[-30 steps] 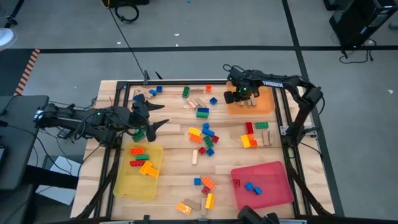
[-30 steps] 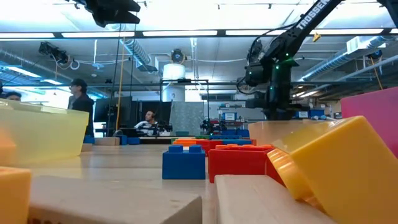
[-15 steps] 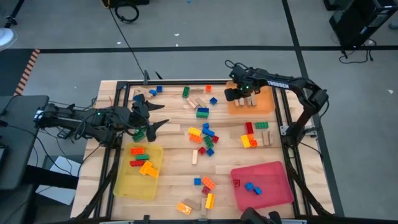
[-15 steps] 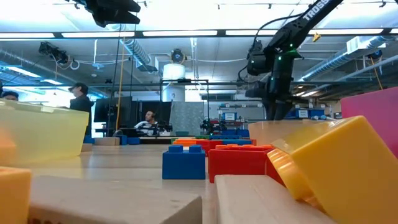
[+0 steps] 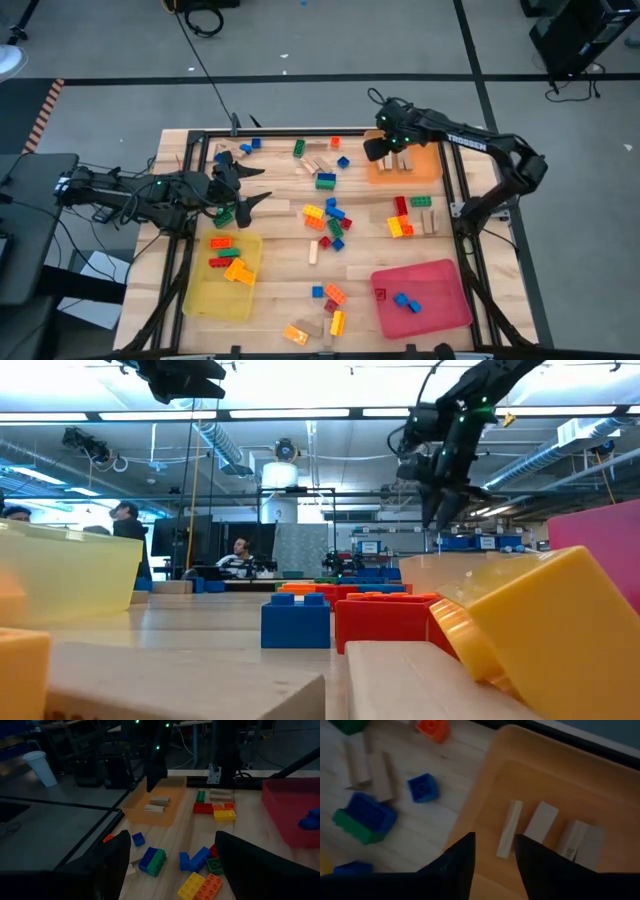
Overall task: Sort blocks by size
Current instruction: Put the large yellow game piece into the yellow bin
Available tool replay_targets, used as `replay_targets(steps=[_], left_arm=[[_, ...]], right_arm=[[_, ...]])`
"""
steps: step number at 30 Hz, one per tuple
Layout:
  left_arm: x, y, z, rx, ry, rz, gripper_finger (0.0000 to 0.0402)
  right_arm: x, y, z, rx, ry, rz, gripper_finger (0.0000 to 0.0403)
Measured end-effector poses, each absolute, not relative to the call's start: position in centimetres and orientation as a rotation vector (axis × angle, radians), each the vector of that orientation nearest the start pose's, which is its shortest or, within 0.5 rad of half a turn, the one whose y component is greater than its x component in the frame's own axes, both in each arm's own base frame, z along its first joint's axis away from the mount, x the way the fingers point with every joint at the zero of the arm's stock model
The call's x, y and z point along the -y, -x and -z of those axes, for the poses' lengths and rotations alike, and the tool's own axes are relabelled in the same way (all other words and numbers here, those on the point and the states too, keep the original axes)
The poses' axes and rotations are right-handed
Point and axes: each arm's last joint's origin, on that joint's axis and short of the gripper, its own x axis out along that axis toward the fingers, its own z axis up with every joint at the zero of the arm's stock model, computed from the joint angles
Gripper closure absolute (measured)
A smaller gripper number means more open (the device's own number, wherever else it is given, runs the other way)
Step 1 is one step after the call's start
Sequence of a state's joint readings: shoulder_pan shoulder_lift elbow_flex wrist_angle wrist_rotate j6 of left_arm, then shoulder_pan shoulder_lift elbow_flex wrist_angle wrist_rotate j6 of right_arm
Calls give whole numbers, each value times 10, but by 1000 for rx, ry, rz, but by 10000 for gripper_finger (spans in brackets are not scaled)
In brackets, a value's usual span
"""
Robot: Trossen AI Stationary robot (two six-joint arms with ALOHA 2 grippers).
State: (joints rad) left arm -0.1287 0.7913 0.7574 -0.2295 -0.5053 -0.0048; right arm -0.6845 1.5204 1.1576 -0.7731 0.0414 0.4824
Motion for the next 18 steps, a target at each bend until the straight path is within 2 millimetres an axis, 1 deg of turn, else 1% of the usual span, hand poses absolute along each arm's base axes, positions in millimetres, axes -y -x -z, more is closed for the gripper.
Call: replay_targets(steps=[5, 8, 14, 18], left_arm=[[8, -172, -319, -251, -78, -375, 105], [8, -172, -319, -250, -76, -375, 105], [8, -172, -322, -200, 37, -386, 105], [8, -173, -323, -190, -8, -384, 105]], right_arm=[[174, -231, -262, -910, -764, 853, 209], [163, -234, -267, -907, -753, 804, 196], [135, -245, -282, -855, -680, 691, 198], [117, -257, -290, -781, -655, 620, 205]])
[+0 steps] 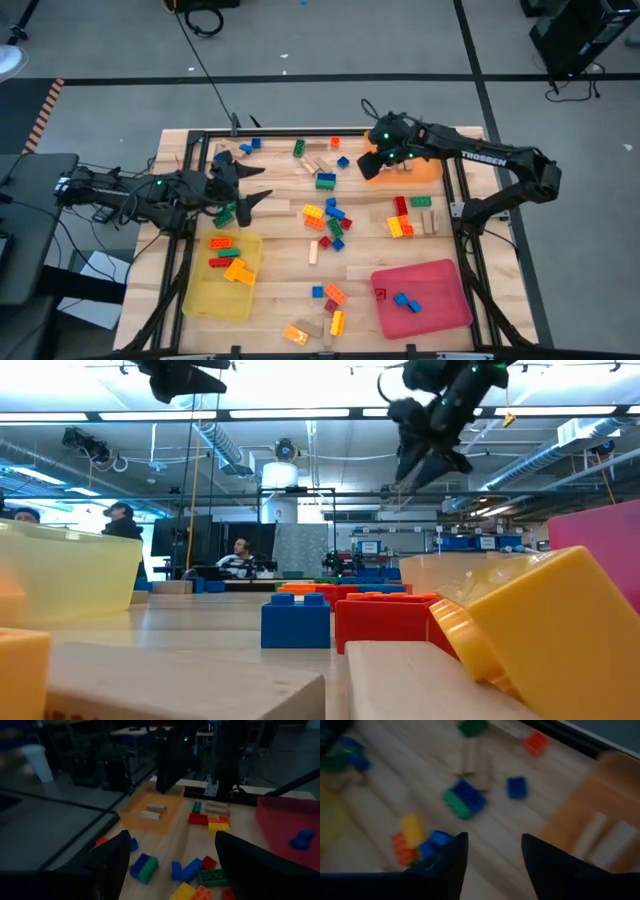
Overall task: Sort blocks by size
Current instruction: Put the large yellow game piece into the yellow bin
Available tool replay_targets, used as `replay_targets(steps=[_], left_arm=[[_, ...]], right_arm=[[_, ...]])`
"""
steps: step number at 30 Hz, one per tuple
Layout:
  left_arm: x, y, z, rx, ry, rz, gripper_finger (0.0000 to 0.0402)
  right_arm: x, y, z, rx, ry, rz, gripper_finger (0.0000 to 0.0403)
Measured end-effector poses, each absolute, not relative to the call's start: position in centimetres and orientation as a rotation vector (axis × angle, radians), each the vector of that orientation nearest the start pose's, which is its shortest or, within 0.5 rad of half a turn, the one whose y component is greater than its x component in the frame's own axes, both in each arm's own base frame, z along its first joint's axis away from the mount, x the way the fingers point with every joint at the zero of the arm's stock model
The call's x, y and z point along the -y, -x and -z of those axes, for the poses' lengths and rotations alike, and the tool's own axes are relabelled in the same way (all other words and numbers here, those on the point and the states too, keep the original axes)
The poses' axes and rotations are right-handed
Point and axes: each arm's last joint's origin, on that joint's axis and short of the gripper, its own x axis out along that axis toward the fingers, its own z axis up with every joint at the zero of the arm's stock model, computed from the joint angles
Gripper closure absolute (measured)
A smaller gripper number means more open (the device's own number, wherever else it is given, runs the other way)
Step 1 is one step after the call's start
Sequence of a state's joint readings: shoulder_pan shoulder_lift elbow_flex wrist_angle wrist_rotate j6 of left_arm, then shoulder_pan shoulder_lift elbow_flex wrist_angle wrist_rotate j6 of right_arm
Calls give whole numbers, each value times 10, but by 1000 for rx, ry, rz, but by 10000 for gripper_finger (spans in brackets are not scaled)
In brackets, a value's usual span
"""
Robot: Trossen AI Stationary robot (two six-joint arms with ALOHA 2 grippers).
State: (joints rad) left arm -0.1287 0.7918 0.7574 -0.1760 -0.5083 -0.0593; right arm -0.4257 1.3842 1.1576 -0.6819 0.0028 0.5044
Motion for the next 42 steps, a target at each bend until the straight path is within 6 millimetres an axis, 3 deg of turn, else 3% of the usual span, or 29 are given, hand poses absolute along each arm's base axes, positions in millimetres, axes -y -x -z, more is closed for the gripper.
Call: replay_targets(steps=[9, 15, 19, 23, 27, 32, 42], left_arm=[[8, -174, -332, -116, -35, -383, 105], [8, -173, -331, -124, -15, -382, 105], [8, -173, -330, -138, -45, -371, 105], [7, -173, -330, -141, -67, -375, 105], [7, -173, -328, -165, -76, -380, 105], [6, -171, -322, -226, -88, -380, 105], [6, -171, -321, -227, -69, -382, 105]], right_arm=[[78, -283, -298, -685, -587, 466, 210], [42, -291, -300, -658, -524, 511, 222], [18, -288, -310, -671, -523, 582, 239], [5, -270, -313, -820, -624, 718, 253], [2, -242, -303, -1031, -752, 939, 258], [0, -221, -292, -1147, -833, 1177, 256], [-1, -215, -232, -1266, -907, 1136, 208]])
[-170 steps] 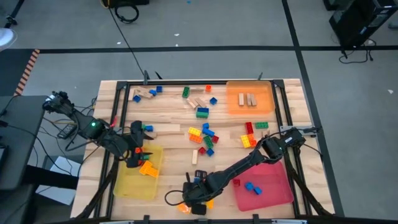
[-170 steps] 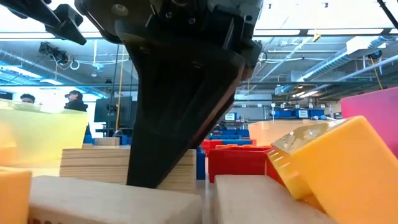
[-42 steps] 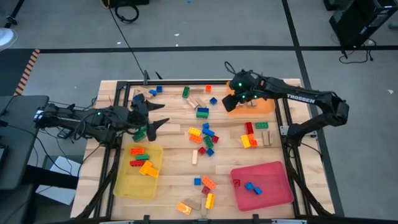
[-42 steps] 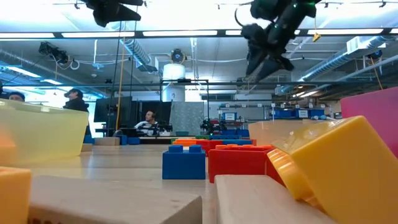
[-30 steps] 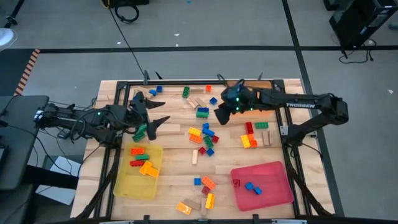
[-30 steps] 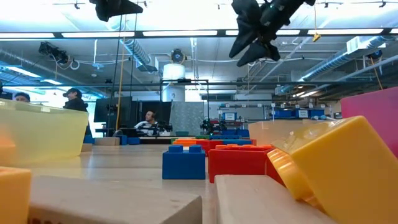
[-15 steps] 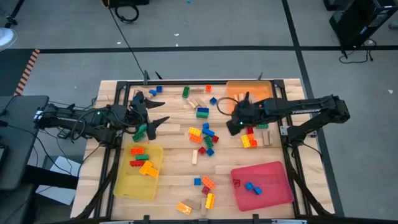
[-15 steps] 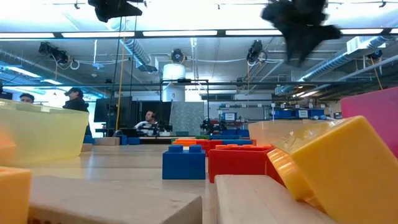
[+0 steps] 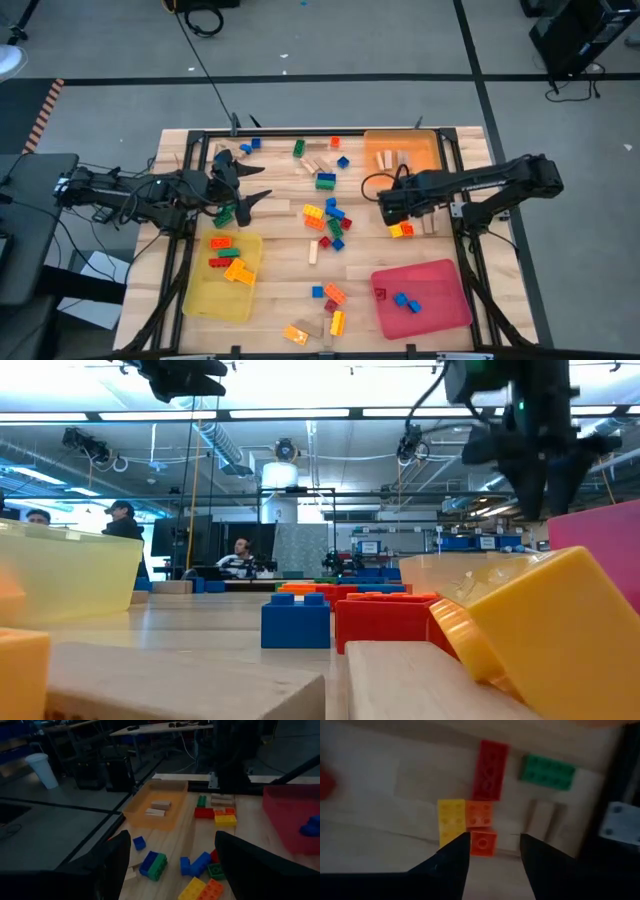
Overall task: Sort blocks by size
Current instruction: Put the large yellow game piece into the yellow bin
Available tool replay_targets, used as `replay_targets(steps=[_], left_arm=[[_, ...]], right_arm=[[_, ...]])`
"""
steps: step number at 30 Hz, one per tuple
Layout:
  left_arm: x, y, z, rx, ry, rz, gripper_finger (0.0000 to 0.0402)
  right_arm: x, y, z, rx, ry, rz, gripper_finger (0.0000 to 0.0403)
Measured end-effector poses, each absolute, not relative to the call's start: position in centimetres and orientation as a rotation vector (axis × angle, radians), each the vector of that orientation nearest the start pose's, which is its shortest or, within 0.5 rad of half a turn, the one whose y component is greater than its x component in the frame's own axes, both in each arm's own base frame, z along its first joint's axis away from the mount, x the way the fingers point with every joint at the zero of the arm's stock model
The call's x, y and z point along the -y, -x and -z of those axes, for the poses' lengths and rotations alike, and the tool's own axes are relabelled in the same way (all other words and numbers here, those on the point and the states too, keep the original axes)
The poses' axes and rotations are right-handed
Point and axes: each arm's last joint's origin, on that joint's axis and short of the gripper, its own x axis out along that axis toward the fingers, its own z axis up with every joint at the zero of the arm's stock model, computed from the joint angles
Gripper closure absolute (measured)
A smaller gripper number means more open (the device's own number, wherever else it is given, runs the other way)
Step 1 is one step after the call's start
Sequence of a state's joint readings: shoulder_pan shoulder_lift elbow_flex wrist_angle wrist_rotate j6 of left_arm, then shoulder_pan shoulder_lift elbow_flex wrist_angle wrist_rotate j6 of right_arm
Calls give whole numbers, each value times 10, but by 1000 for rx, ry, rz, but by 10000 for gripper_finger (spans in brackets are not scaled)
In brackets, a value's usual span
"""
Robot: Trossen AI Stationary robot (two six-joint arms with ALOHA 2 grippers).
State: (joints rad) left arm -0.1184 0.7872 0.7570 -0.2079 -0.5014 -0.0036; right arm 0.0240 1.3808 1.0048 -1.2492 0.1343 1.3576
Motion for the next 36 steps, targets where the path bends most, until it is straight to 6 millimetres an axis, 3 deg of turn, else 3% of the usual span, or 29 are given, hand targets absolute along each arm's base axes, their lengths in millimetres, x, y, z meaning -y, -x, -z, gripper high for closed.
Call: replay_targets(steps=[6, 12, 20, 36], left_arm=[[6, -171, -321, -225, -67, -382, 105], [6, -172, -322, -219, -61, -385, 105], [6, -171, -323, -212, -65, -411, 105], [5, -172, -325, -182, -33, -426, 105]], right_arm=[[-4, -228, -200, -1175, -1006, 931, 166], [-4, -221, -181, -1192, -1011, 952, 149], [-3, -214, -162, -1185, -1005, 946, 157], [-2, -221, -164, -1164, -969, 861, 163]])
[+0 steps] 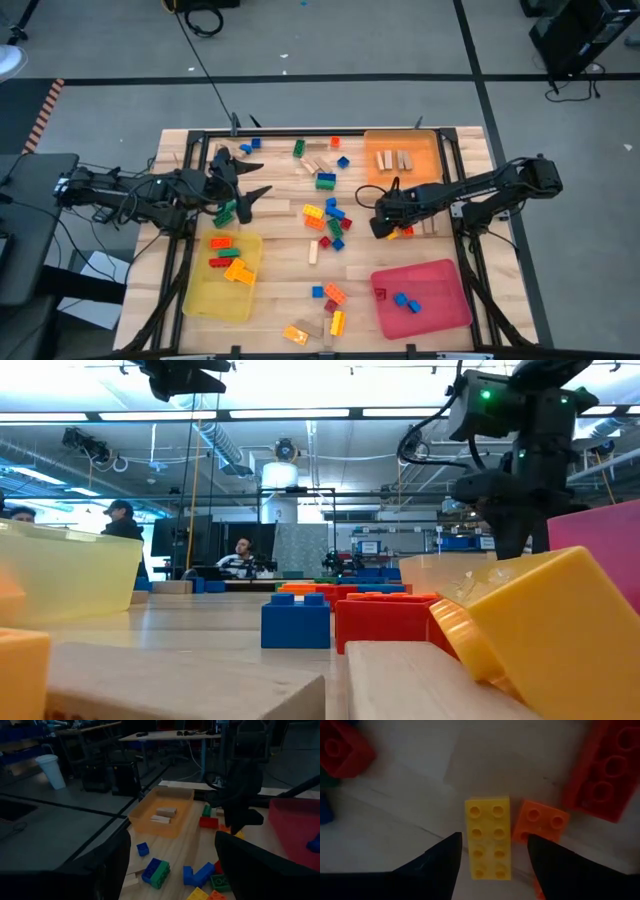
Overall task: Sort blocks by size
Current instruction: Put the large yellow game piece into the yellow bin
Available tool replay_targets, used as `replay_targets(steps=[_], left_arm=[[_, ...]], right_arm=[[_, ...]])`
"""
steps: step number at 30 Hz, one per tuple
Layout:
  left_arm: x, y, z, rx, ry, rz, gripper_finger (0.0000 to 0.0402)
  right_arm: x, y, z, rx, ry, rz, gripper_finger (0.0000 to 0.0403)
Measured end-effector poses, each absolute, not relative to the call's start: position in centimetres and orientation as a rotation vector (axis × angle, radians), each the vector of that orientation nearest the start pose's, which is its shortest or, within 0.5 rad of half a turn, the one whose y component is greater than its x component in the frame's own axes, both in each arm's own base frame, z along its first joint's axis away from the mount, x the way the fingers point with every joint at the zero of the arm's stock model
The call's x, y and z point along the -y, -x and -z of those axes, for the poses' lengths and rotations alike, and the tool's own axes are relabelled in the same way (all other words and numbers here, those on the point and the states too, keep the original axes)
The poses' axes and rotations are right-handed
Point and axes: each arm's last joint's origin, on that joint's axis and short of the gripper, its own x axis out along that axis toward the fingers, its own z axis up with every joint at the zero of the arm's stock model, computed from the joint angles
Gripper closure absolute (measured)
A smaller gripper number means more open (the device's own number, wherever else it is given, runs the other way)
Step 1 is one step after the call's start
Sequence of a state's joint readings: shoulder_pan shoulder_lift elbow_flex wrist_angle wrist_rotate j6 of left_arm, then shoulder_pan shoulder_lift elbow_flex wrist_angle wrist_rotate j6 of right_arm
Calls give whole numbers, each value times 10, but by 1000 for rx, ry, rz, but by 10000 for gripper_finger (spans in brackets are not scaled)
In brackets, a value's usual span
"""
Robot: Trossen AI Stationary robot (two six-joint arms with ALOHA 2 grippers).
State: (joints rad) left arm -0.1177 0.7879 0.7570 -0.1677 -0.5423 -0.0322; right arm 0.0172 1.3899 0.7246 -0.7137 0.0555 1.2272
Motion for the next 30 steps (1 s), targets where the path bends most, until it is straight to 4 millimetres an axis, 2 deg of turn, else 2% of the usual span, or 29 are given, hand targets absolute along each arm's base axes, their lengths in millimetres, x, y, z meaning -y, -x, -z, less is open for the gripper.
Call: replay_targets(steps=[7, 17, 24, 30], left_arm=[[5, -172, -325, -183, -29, -427, 105], [5, -172, -325, -183, -28, -427, 105], [5, -172, -325, -183, -27, -427, 105], [5, -172, -325, -183, -27, -427, 105]], right_arm=[[7, -204, -163, -1281, -911, 1001, 168], [11, -202, -163, -1254, -901, 1079, 172], [13, -185, -165, -1349, -887, 1251, 187], [6, -197, -166, -1230, -910, 1143, 194]])
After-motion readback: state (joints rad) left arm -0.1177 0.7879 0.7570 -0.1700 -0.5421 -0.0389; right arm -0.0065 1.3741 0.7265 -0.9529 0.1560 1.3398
